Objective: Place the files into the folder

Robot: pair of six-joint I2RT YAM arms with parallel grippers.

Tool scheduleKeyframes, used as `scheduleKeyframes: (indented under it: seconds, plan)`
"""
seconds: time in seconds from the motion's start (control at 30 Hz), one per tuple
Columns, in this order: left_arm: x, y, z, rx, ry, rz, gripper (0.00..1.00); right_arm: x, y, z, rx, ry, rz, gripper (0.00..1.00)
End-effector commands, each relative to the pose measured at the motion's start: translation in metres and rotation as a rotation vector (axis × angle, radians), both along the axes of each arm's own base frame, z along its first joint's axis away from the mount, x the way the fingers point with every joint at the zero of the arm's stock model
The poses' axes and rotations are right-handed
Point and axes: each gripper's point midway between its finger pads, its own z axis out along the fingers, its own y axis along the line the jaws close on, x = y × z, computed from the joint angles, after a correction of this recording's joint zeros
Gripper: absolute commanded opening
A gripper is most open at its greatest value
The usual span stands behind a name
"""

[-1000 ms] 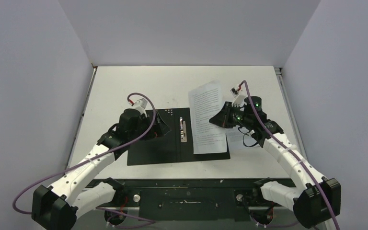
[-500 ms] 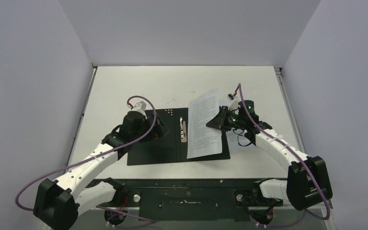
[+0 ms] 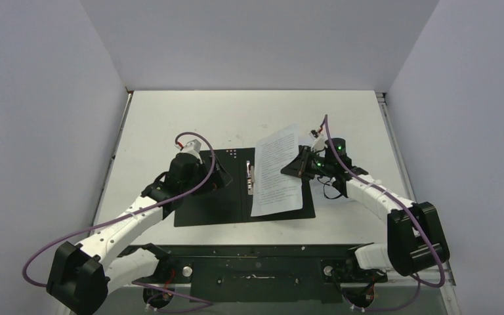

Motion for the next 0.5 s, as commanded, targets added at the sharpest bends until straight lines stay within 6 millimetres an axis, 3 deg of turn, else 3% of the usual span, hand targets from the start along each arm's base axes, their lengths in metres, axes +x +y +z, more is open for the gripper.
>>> scheduleKeyframes:
  seconds: [0.0, 0.47]
  plan:
    - [0.009, -0.004, 0.012, -0.026, -0.054, -0.002, 0.90, 0.007, 0.005, 0.008, 0.021, -0.075, 0.034, 0.05]
    - [0.007, -0.006, 0.013, -0.030, -0.055, -0.017, 0.90, 0.013, 0.008, -0.013, -0.071, -0.070, 0.134, 0.05]
